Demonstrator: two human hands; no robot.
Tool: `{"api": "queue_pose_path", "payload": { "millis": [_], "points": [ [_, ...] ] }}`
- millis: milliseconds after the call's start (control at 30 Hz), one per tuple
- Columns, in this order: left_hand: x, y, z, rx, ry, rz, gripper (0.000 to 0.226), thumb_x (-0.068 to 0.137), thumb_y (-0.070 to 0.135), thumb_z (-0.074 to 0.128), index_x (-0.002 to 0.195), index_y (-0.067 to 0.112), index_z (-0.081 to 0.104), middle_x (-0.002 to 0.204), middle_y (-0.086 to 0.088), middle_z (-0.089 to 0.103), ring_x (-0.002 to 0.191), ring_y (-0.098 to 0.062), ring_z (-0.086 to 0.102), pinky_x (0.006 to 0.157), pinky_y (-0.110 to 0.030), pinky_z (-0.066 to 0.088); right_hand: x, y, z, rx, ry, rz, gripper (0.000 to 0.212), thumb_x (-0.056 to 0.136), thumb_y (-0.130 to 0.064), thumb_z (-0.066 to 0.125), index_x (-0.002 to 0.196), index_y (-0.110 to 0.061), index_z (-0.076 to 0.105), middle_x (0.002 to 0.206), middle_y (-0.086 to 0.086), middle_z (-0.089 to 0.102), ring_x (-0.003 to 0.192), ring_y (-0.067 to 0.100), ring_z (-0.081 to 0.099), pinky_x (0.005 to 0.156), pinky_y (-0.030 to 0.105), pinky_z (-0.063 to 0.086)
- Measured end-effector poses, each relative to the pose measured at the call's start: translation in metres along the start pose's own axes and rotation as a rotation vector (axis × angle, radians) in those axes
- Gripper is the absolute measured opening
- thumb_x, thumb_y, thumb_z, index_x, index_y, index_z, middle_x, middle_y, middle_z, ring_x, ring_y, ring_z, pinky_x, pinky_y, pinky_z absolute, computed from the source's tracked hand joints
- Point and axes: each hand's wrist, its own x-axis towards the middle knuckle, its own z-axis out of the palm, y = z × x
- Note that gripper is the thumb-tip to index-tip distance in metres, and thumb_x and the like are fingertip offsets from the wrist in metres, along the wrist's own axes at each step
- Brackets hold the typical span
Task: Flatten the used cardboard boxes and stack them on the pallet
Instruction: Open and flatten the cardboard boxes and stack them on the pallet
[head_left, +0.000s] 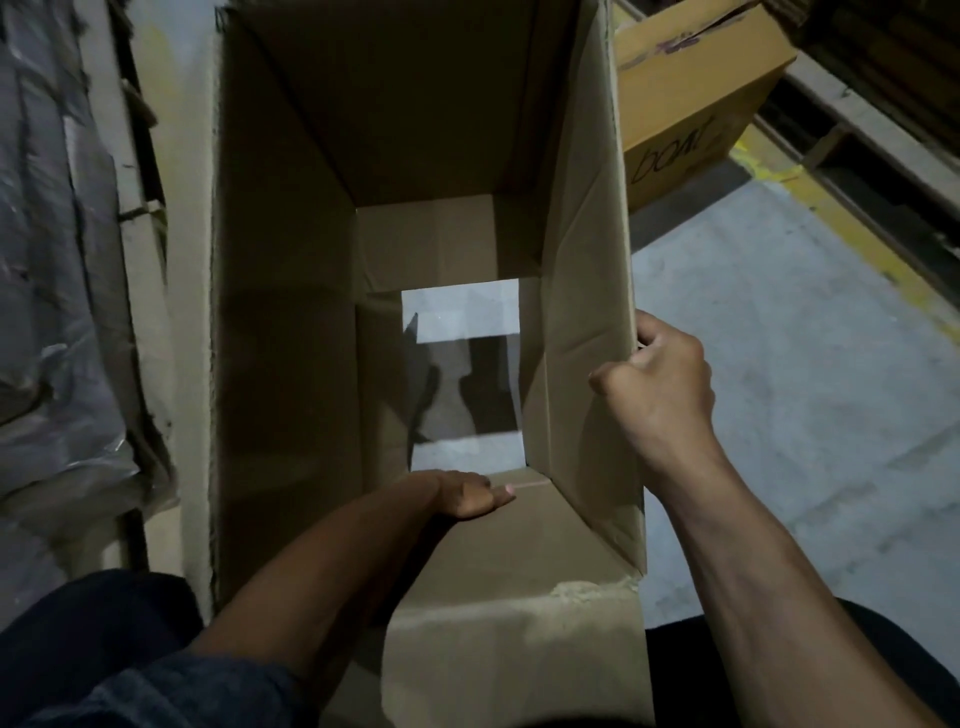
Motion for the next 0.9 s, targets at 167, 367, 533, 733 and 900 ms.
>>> {"api": "queue_pose_path", "payload": {
  "millis": [167, 367, 533, 733, 900],
  "points": [
    [-0.069, 0.029, -0.015, 0.327, 0.325, 0.072, 0.057, 0.101, 0.053, 0.036, 0.142, 0.014, 0.047, 0.147, -0.012, 0.048, 0.132, -0.029, 0.046, 0.111, -0.045, 0.037, 0.002, -0.001, 0.005, -0.065, 0.023, -0.052, 0.041, 0.094, -0.009, 0.063, 0.131, -0.028, 0.062, 0.101, -0.002, 0.062, 0.071, 0.004, 0.05, 0.056, 0.019, 0.04],
    [-0.169, 0.026, -0.052, 0.58, 1.005, -0.027, 0.061, 0.103, 0.051, 0.029, 0.154, 0.019, 0.026, 0.166, -0.009, 0.013, 0.153, -0.031, 0.001, 0.122, -0.052, -0.002, -0.004, -0.004, 0.007, -0.06, 0.075, -0.004, 0.034, 0.096, -0.01, 0.064, 0.127, -0.024, 0.064, 0.095, -0.003, 0.06, 0.07, 0.009, 0.052, 0.058, 0.022, 0.046],
    [-0.221, -0.028, -0.059, 0.236, 1.412, -0.219, 0.09, 0.093, 0.045, 0.056, 0.159, 0.012, 0.004, 0.166, -0.016, -0.002, 0.153, -0.036, -0.003, 0.121, -0.053, 0.001, -0.01, -0.008, 0.001, -0.047, 0.109, 0.014, 0.035, 0.097, -0.01, 0.062, 0.13, -0.023, 0.063, 0.1, -0.002, 0.061, 0.069, 0.009, 0.052, 0.055, 0.021, 0.042],
    [-0.218, -0.052, -0.067, -0.366, 1.266, -0.267, 0.059, 0.09, 0.04, 0.069, 0.129, 0.009, 0.038, 0.129, -0.021, 0.057, 0.117, -0.044, 0.056, 0.086, -0.047, 0.045, -0.017, -0.009, -0.004, -0.036, 0.139, 0.024, 0.041, 0.097, -0.008, 0.061, 0.135, -0.023, 0.06, 0.103, -0.001, 0.061, 0.068, 0.01, 0.052, 0.053, 0.021, 0.041],
    [-0.212, -0.055, -0.069, -0.43, 1.279, -0.221, 0.03, 0.095, 0.031, 0.062, 0.113, 0.008, 0.056, 0.114, -0.019, 0.064, 0.107, -0.042, 0.059, 0.083, -0.042, 0.047, -0.022, -0.006, -0.004, -0.074, 0.151, 0.009, 0.035, 0.097, -0.008, 0.062, 0.129, -0.02, 0.063, 0.103, 0.002, 0.064, 0.07, 0.014, 0.055, 0.059, 0.025, 0.049]
  ]
}}
